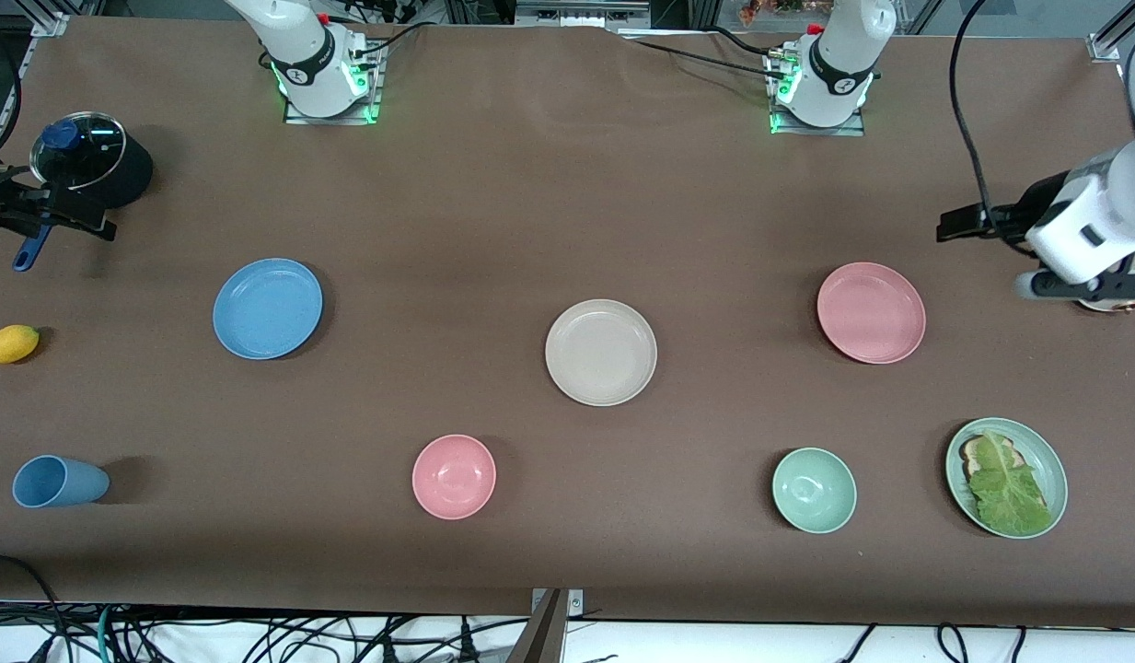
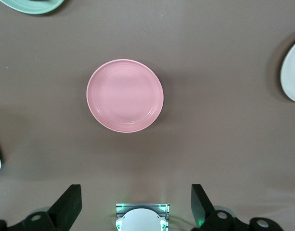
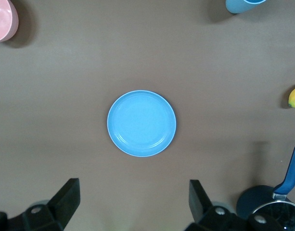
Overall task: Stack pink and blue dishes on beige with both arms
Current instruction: 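Move the left gripper over to the rim of the pink plate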
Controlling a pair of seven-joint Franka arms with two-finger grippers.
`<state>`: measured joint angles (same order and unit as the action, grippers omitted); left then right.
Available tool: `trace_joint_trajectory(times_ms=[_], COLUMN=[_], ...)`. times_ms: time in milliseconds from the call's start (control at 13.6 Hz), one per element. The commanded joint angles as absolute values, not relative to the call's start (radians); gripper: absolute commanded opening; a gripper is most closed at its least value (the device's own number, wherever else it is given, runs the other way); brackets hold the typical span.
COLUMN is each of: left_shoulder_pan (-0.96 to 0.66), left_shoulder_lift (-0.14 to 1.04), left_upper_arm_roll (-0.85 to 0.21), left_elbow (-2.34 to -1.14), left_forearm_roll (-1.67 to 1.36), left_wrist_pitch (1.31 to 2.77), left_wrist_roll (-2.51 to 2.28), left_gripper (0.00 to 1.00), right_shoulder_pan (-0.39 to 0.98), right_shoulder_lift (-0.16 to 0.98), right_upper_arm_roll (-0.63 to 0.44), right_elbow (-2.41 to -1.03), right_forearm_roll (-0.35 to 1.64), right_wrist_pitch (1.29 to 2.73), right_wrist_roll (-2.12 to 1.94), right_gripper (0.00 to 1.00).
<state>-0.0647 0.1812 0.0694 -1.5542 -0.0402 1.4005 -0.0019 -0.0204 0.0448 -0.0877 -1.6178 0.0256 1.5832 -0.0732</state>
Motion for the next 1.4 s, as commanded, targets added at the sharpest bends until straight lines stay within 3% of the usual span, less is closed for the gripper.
trace_joint_trajectory(times_ms=[0,368,736,1325], left_shoulder_pan=[-0.074,-0.075,-0.089,0.060], left_shoulder_lift=[0.215,0.285,0.336,0.368], left_upper_arm_roll=[0.064,0.061,0.048,0.048], left_elbow=[-1.536,-1.535,-1.532,-1.601], left_forearm_roll=[-0.035,-0.052,-0.050,-0.109], left_wrist_pitch=[1.428,1.554,1.578,1.696], left_wrist_roll=[-0.006,-0.002,-0.002,0.173], left_gripper=[1.00,1.00,1.00,1.00], right_shoulder_pan=[-0.034,-0.034,-0.034,-0.034], right_shoulder_lift=[0.041,0.041,0.041,0.041], right_upper_arm_roll=[-0.075,-0.075,-0.075,-0.075], right_elbow=[-1.600,-1.600,-1.600,-1.600], right_forearm_roll=[0.028,0.028,0.028,0.028], right_wrist_pitch=[1.562,1.562,1.562,1.562], right_wrist_roll=[-0.078,-0.078,-0.078,-0.078], right_gripper=[1.00,1.00,1.00,1.00])
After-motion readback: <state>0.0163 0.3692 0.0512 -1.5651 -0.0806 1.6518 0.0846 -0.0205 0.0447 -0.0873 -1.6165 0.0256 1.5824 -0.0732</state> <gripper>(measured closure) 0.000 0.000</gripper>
